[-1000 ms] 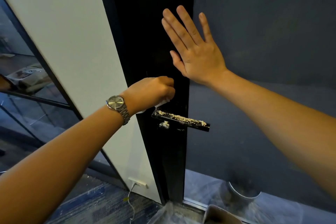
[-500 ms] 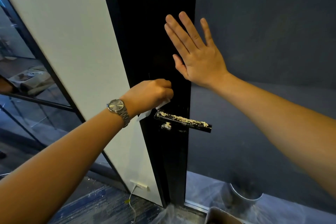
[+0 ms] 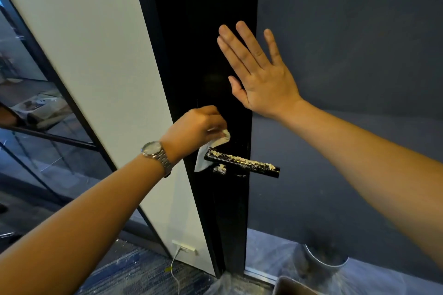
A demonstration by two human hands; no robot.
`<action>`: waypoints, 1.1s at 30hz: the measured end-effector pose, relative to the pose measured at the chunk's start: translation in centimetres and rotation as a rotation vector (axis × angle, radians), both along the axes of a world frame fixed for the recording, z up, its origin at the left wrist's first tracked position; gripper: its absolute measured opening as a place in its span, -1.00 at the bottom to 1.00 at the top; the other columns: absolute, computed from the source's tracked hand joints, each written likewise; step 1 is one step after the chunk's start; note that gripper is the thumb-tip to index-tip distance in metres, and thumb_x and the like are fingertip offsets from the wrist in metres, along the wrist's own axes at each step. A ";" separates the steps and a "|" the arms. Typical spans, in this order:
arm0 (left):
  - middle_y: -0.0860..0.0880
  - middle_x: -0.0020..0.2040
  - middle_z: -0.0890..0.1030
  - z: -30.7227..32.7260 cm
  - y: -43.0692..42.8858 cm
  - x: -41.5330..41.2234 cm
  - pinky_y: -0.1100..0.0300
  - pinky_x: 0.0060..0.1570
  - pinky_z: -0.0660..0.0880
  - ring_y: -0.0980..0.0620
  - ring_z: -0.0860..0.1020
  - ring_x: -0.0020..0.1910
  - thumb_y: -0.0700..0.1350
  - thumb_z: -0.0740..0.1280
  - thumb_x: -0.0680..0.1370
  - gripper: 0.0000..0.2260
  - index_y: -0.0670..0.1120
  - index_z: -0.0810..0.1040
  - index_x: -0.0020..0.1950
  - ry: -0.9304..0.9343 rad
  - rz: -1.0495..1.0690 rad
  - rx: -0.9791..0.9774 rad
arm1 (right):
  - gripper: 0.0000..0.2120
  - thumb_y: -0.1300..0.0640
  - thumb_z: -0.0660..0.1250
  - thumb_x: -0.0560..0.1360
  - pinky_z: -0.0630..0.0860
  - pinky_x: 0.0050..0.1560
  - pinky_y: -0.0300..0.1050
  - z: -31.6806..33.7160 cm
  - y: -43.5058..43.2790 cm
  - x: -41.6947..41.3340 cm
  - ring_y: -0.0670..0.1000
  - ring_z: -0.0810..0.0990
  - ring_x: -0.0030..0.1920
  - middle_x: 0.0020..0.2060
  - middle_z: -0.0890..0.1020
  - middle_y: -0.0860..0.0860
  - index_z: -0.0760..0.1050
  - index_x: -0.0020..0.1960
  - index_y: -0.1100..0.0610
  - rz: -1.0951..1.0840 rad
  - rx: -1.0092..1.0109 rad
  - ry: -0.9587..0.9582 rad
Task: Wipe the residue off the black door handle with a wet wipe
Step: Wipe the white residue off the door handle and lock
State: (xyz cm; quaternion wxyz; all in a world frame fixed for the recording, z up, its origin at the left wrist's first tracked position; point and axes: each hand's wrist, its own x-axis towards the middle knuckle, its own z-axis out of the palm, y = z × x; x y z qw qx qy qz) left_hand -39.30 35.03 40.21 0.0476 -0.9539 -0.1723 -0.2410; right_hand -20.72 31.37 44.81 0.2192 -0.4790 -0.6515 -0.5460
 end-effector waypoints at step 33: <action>-0.11 -0.02 0.59 -0.6 -2.0 1.8 0.15 -0.03 0.47 -0.05 0.52 0.01 -0.22 0.34 0.47 -0.84 -0.14 0.64 0.02 0.010 0.124 -0.036 | -0.48 0.03 0.08 0.57 0.11 0.42 0.18 -0.1 0.0 -0.2 0.14 0.29 0.46 0.46 0.33 0.09 0.20 0.49 0.17 0.000 0.005 0.004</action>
